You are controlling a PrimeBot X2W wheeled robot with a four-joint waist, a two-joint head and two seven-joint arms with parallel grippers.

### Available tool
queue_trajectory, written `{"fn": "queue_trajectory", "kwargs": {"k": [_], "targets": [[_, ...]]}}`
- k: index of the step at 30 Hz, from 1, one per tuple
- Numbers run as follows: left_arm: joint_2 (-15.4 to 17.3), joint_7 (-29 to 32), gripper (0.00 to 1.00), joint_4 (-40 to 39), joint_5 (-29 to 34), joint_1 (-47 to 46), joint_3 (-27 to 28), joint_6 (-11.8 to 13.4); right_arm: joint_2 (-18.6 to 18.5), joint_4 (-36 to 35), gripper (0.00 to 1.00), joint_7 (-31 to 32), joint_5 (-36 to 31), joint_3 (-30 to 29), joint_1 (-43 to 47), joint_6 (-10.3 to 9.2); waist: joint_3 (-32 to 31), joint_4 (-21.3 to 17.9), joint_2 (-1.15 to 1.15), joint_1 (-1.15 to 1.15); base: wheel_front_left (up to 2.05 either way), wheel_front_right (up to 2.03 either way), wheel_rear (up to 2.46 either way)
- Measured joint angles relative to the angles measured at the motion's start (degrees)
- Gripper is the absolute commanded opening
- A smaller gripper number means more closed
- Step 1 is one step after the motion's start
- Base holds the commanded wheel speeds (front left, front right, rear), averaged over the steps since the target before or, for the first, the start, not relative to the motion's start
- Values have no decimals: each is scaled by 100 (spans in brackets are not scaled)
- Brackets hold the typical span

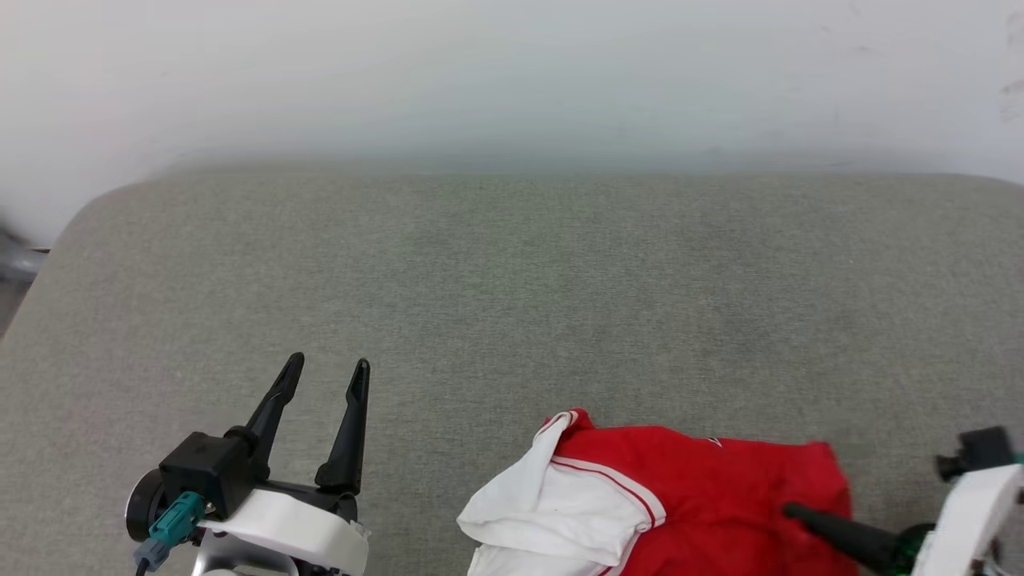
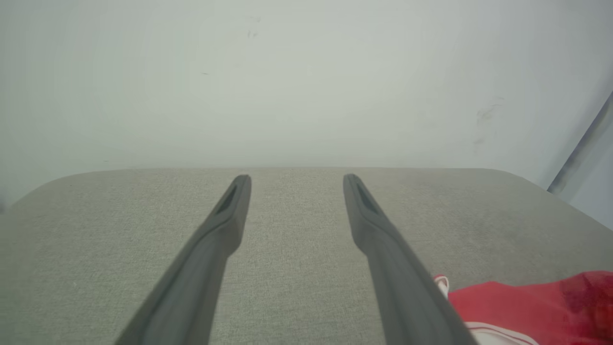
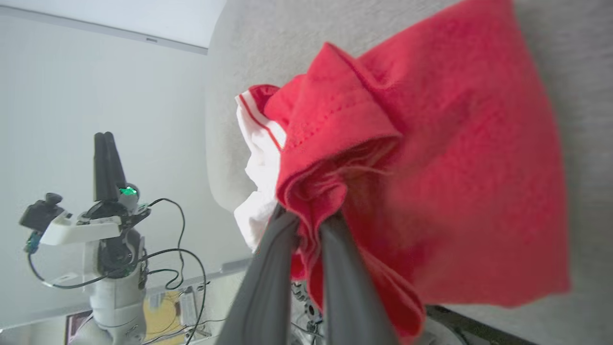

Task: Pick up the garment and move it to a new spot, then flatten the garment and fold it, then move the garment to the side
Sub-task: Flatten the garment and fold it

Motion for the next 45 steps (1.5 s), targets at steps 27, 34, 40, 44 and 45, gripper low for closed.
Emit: {"fn": "queue_trajectory", "kwargs": {"k": [27, 34, 40, 44, 45], "targets": [[-259, -37, 100, 196, 100, -581, -5, -279, 21, 1082, 100, -2113, 1748, 3156, -863, -1, 698, 765, 0, 0, 0, 0, 0], [-332, -48, 100, 314, 149, -634, -59, -348, -323, 392, 100, -3036, 694, 3387, -859, 0, 601, 634, 0, 0, 0, 0, 0], [-344, -54, 100, 400, 152, -612, -2, -321, -643, 178, 100, -4529, -955, 3043, -790, 0, 523, 438, 0, 0, 0, 0, 0], [-354, -55, 100, 485, 110, -535, 62, -320, -664, 37, 100, -5026, -1895, 2338, -498, 0, 427, 331, 0, 0, 0, 0, 0], [-344, -55, 100, 506, 97, -506, 92, -320, -657, -53, 100, -5096, -2180, 2129, -422, 0, 407, 299, 0, 0, 0, 0, 0]]}}
